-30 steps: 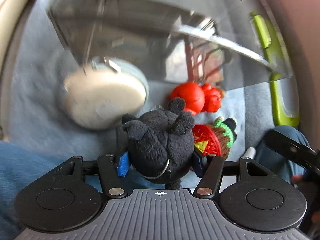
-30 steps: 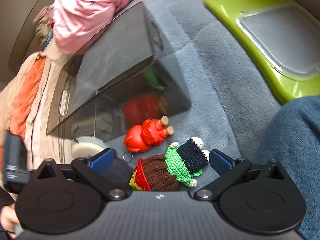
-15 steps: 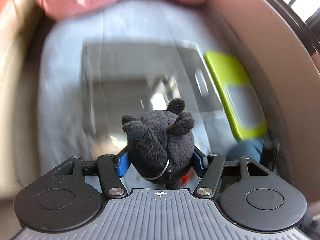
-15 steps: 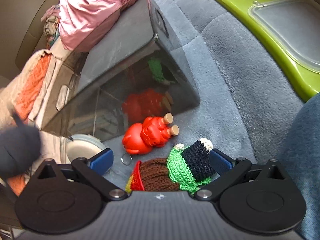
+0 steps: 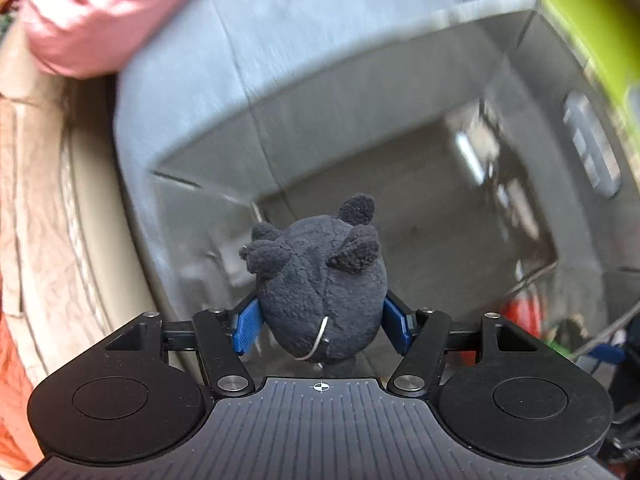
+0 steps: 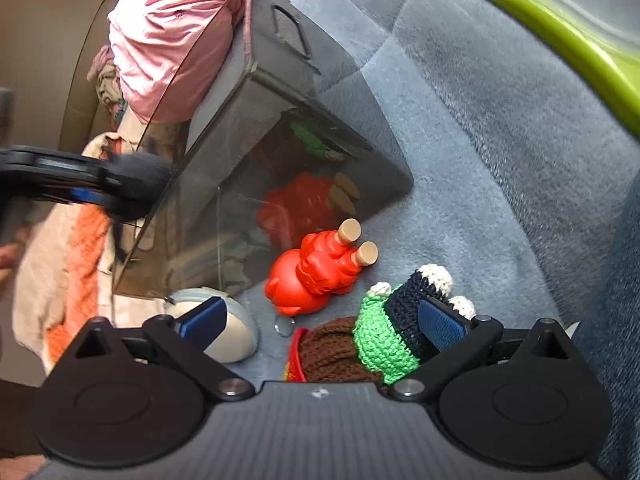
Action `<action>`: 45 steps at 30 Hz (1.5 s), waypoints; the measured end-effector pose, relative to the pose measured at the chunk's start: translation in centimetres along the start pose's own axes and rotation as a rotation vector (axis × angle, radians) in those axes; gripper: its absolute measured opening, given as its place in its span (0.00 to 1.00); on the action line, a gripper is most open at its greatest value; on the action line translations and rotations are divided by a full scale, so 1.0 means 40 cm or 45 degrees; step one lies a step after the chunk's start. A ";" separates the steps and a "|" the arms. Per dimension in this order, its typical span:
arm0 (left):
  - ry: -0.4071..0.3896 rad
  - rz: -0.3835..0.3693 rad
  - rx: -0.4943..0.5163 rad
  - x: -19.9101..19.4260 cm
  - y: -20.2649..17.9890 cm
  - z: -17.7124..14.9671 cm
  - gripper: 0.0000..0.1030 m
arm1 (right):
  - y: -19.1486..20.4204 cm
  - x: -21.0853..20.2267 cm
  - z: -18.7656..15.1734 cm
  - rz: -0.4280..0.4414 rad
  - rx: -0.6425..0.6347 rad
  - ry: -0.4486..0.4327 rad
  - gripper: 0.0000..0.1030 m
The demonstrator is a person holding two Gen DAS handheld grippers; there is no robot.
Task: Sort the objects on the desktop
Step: 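Lower the black plush into the clear box and open the left tool, then grasp the white round pouch with the right tool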
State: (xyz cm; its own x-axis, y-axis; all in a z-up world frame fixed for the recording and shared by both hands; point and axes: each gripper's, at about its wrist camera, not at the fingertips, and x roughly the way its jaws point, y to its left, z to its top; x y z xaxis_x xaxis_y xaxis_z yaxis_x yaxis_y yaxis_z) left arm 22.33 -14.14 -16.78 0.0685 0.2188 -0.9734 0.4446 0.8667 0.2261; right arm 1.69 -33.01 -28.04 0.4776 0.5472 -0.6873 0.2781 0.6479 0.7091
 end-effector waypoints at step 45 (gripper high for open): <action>-0.841 -1.009 -1.028 0.057 0.359 -0.849 1.00 | 0.469 0.294 -0.183 -0.340 -1.361 0.103 0.86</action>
State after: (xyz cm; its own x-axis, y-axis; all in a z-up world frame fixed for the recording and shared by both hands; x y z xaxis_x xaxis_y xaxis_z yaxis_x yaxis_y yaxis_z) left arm -1.45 14.02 -14.48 0.5619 -0.5313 -0.6340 -0.0750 0.7306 -0.6787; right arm 6.41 -10.53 -23.99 0.4426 0.3295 -0.8340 -0.5184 0.8529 0.0618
